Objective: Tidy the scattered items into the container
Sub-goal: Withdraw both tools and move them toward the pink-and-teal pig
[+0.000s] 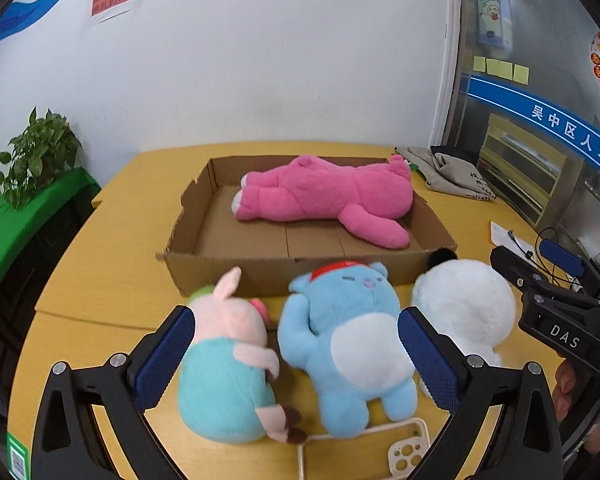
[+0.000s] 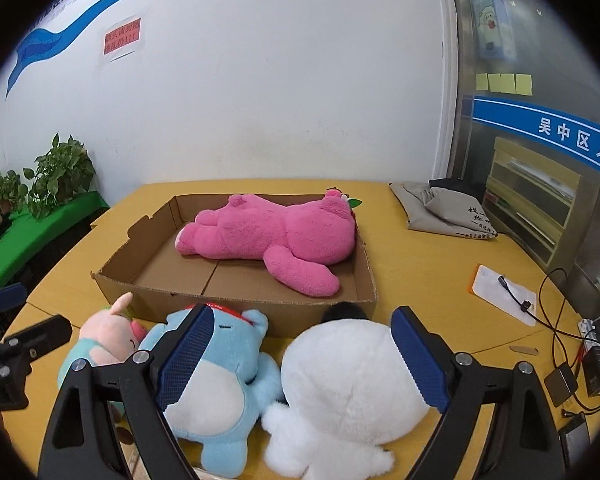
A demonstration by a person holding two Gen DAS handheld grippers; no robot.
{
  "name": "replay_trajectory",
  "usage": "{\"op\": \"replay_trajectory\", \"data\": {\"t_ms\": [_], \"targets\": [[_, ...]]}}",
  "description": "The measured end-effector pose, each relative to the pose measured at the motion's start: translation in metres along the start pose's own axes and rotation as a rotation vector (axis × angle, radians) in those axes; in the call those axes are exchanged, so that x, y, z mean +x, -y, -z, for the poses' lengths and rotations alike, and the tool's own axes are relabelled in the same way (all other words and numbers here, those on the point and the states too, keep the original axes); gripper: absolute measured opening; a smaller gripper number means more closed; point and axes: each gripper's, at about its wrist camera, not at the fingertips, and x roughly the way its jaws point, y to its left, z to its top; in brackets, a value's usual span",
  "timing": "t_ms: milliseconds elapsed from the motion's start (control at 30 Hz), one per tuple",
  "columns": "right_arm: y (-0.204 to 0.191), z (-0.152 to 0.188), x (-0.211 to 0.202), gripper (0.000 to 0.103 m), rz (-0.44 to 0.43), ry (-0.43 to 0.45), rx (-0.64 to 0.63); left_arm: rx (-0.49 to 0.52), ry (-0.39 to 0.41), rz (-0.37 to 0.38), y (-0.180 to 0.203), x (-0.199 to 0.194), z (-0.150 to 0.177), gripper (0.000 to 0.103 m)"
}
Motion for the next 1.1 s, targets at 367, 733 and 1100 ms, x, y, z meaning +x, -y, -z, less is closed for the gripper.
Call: {"op": "replay_trajectory", "data": {"t_ms": [367,733,1100], "targets": [[-0.013,0.031,0.001,0.09,0.003,-0.03,-0.037,-0.008,-0.023,0.052,0.008,0.003,0.028,0.103],[-0.012,0.036,-0.004,0.09,0.009,-0.03,-0.046,-0.017,-0.031,0.072,0.011,0.003,0.034,0.103],[-0.01,0.033,-0.005,0.09,0.007,-0.025,-0.039,-0.022,-0.03,0.079,0.009,0.003,0.033,0.103]]}}
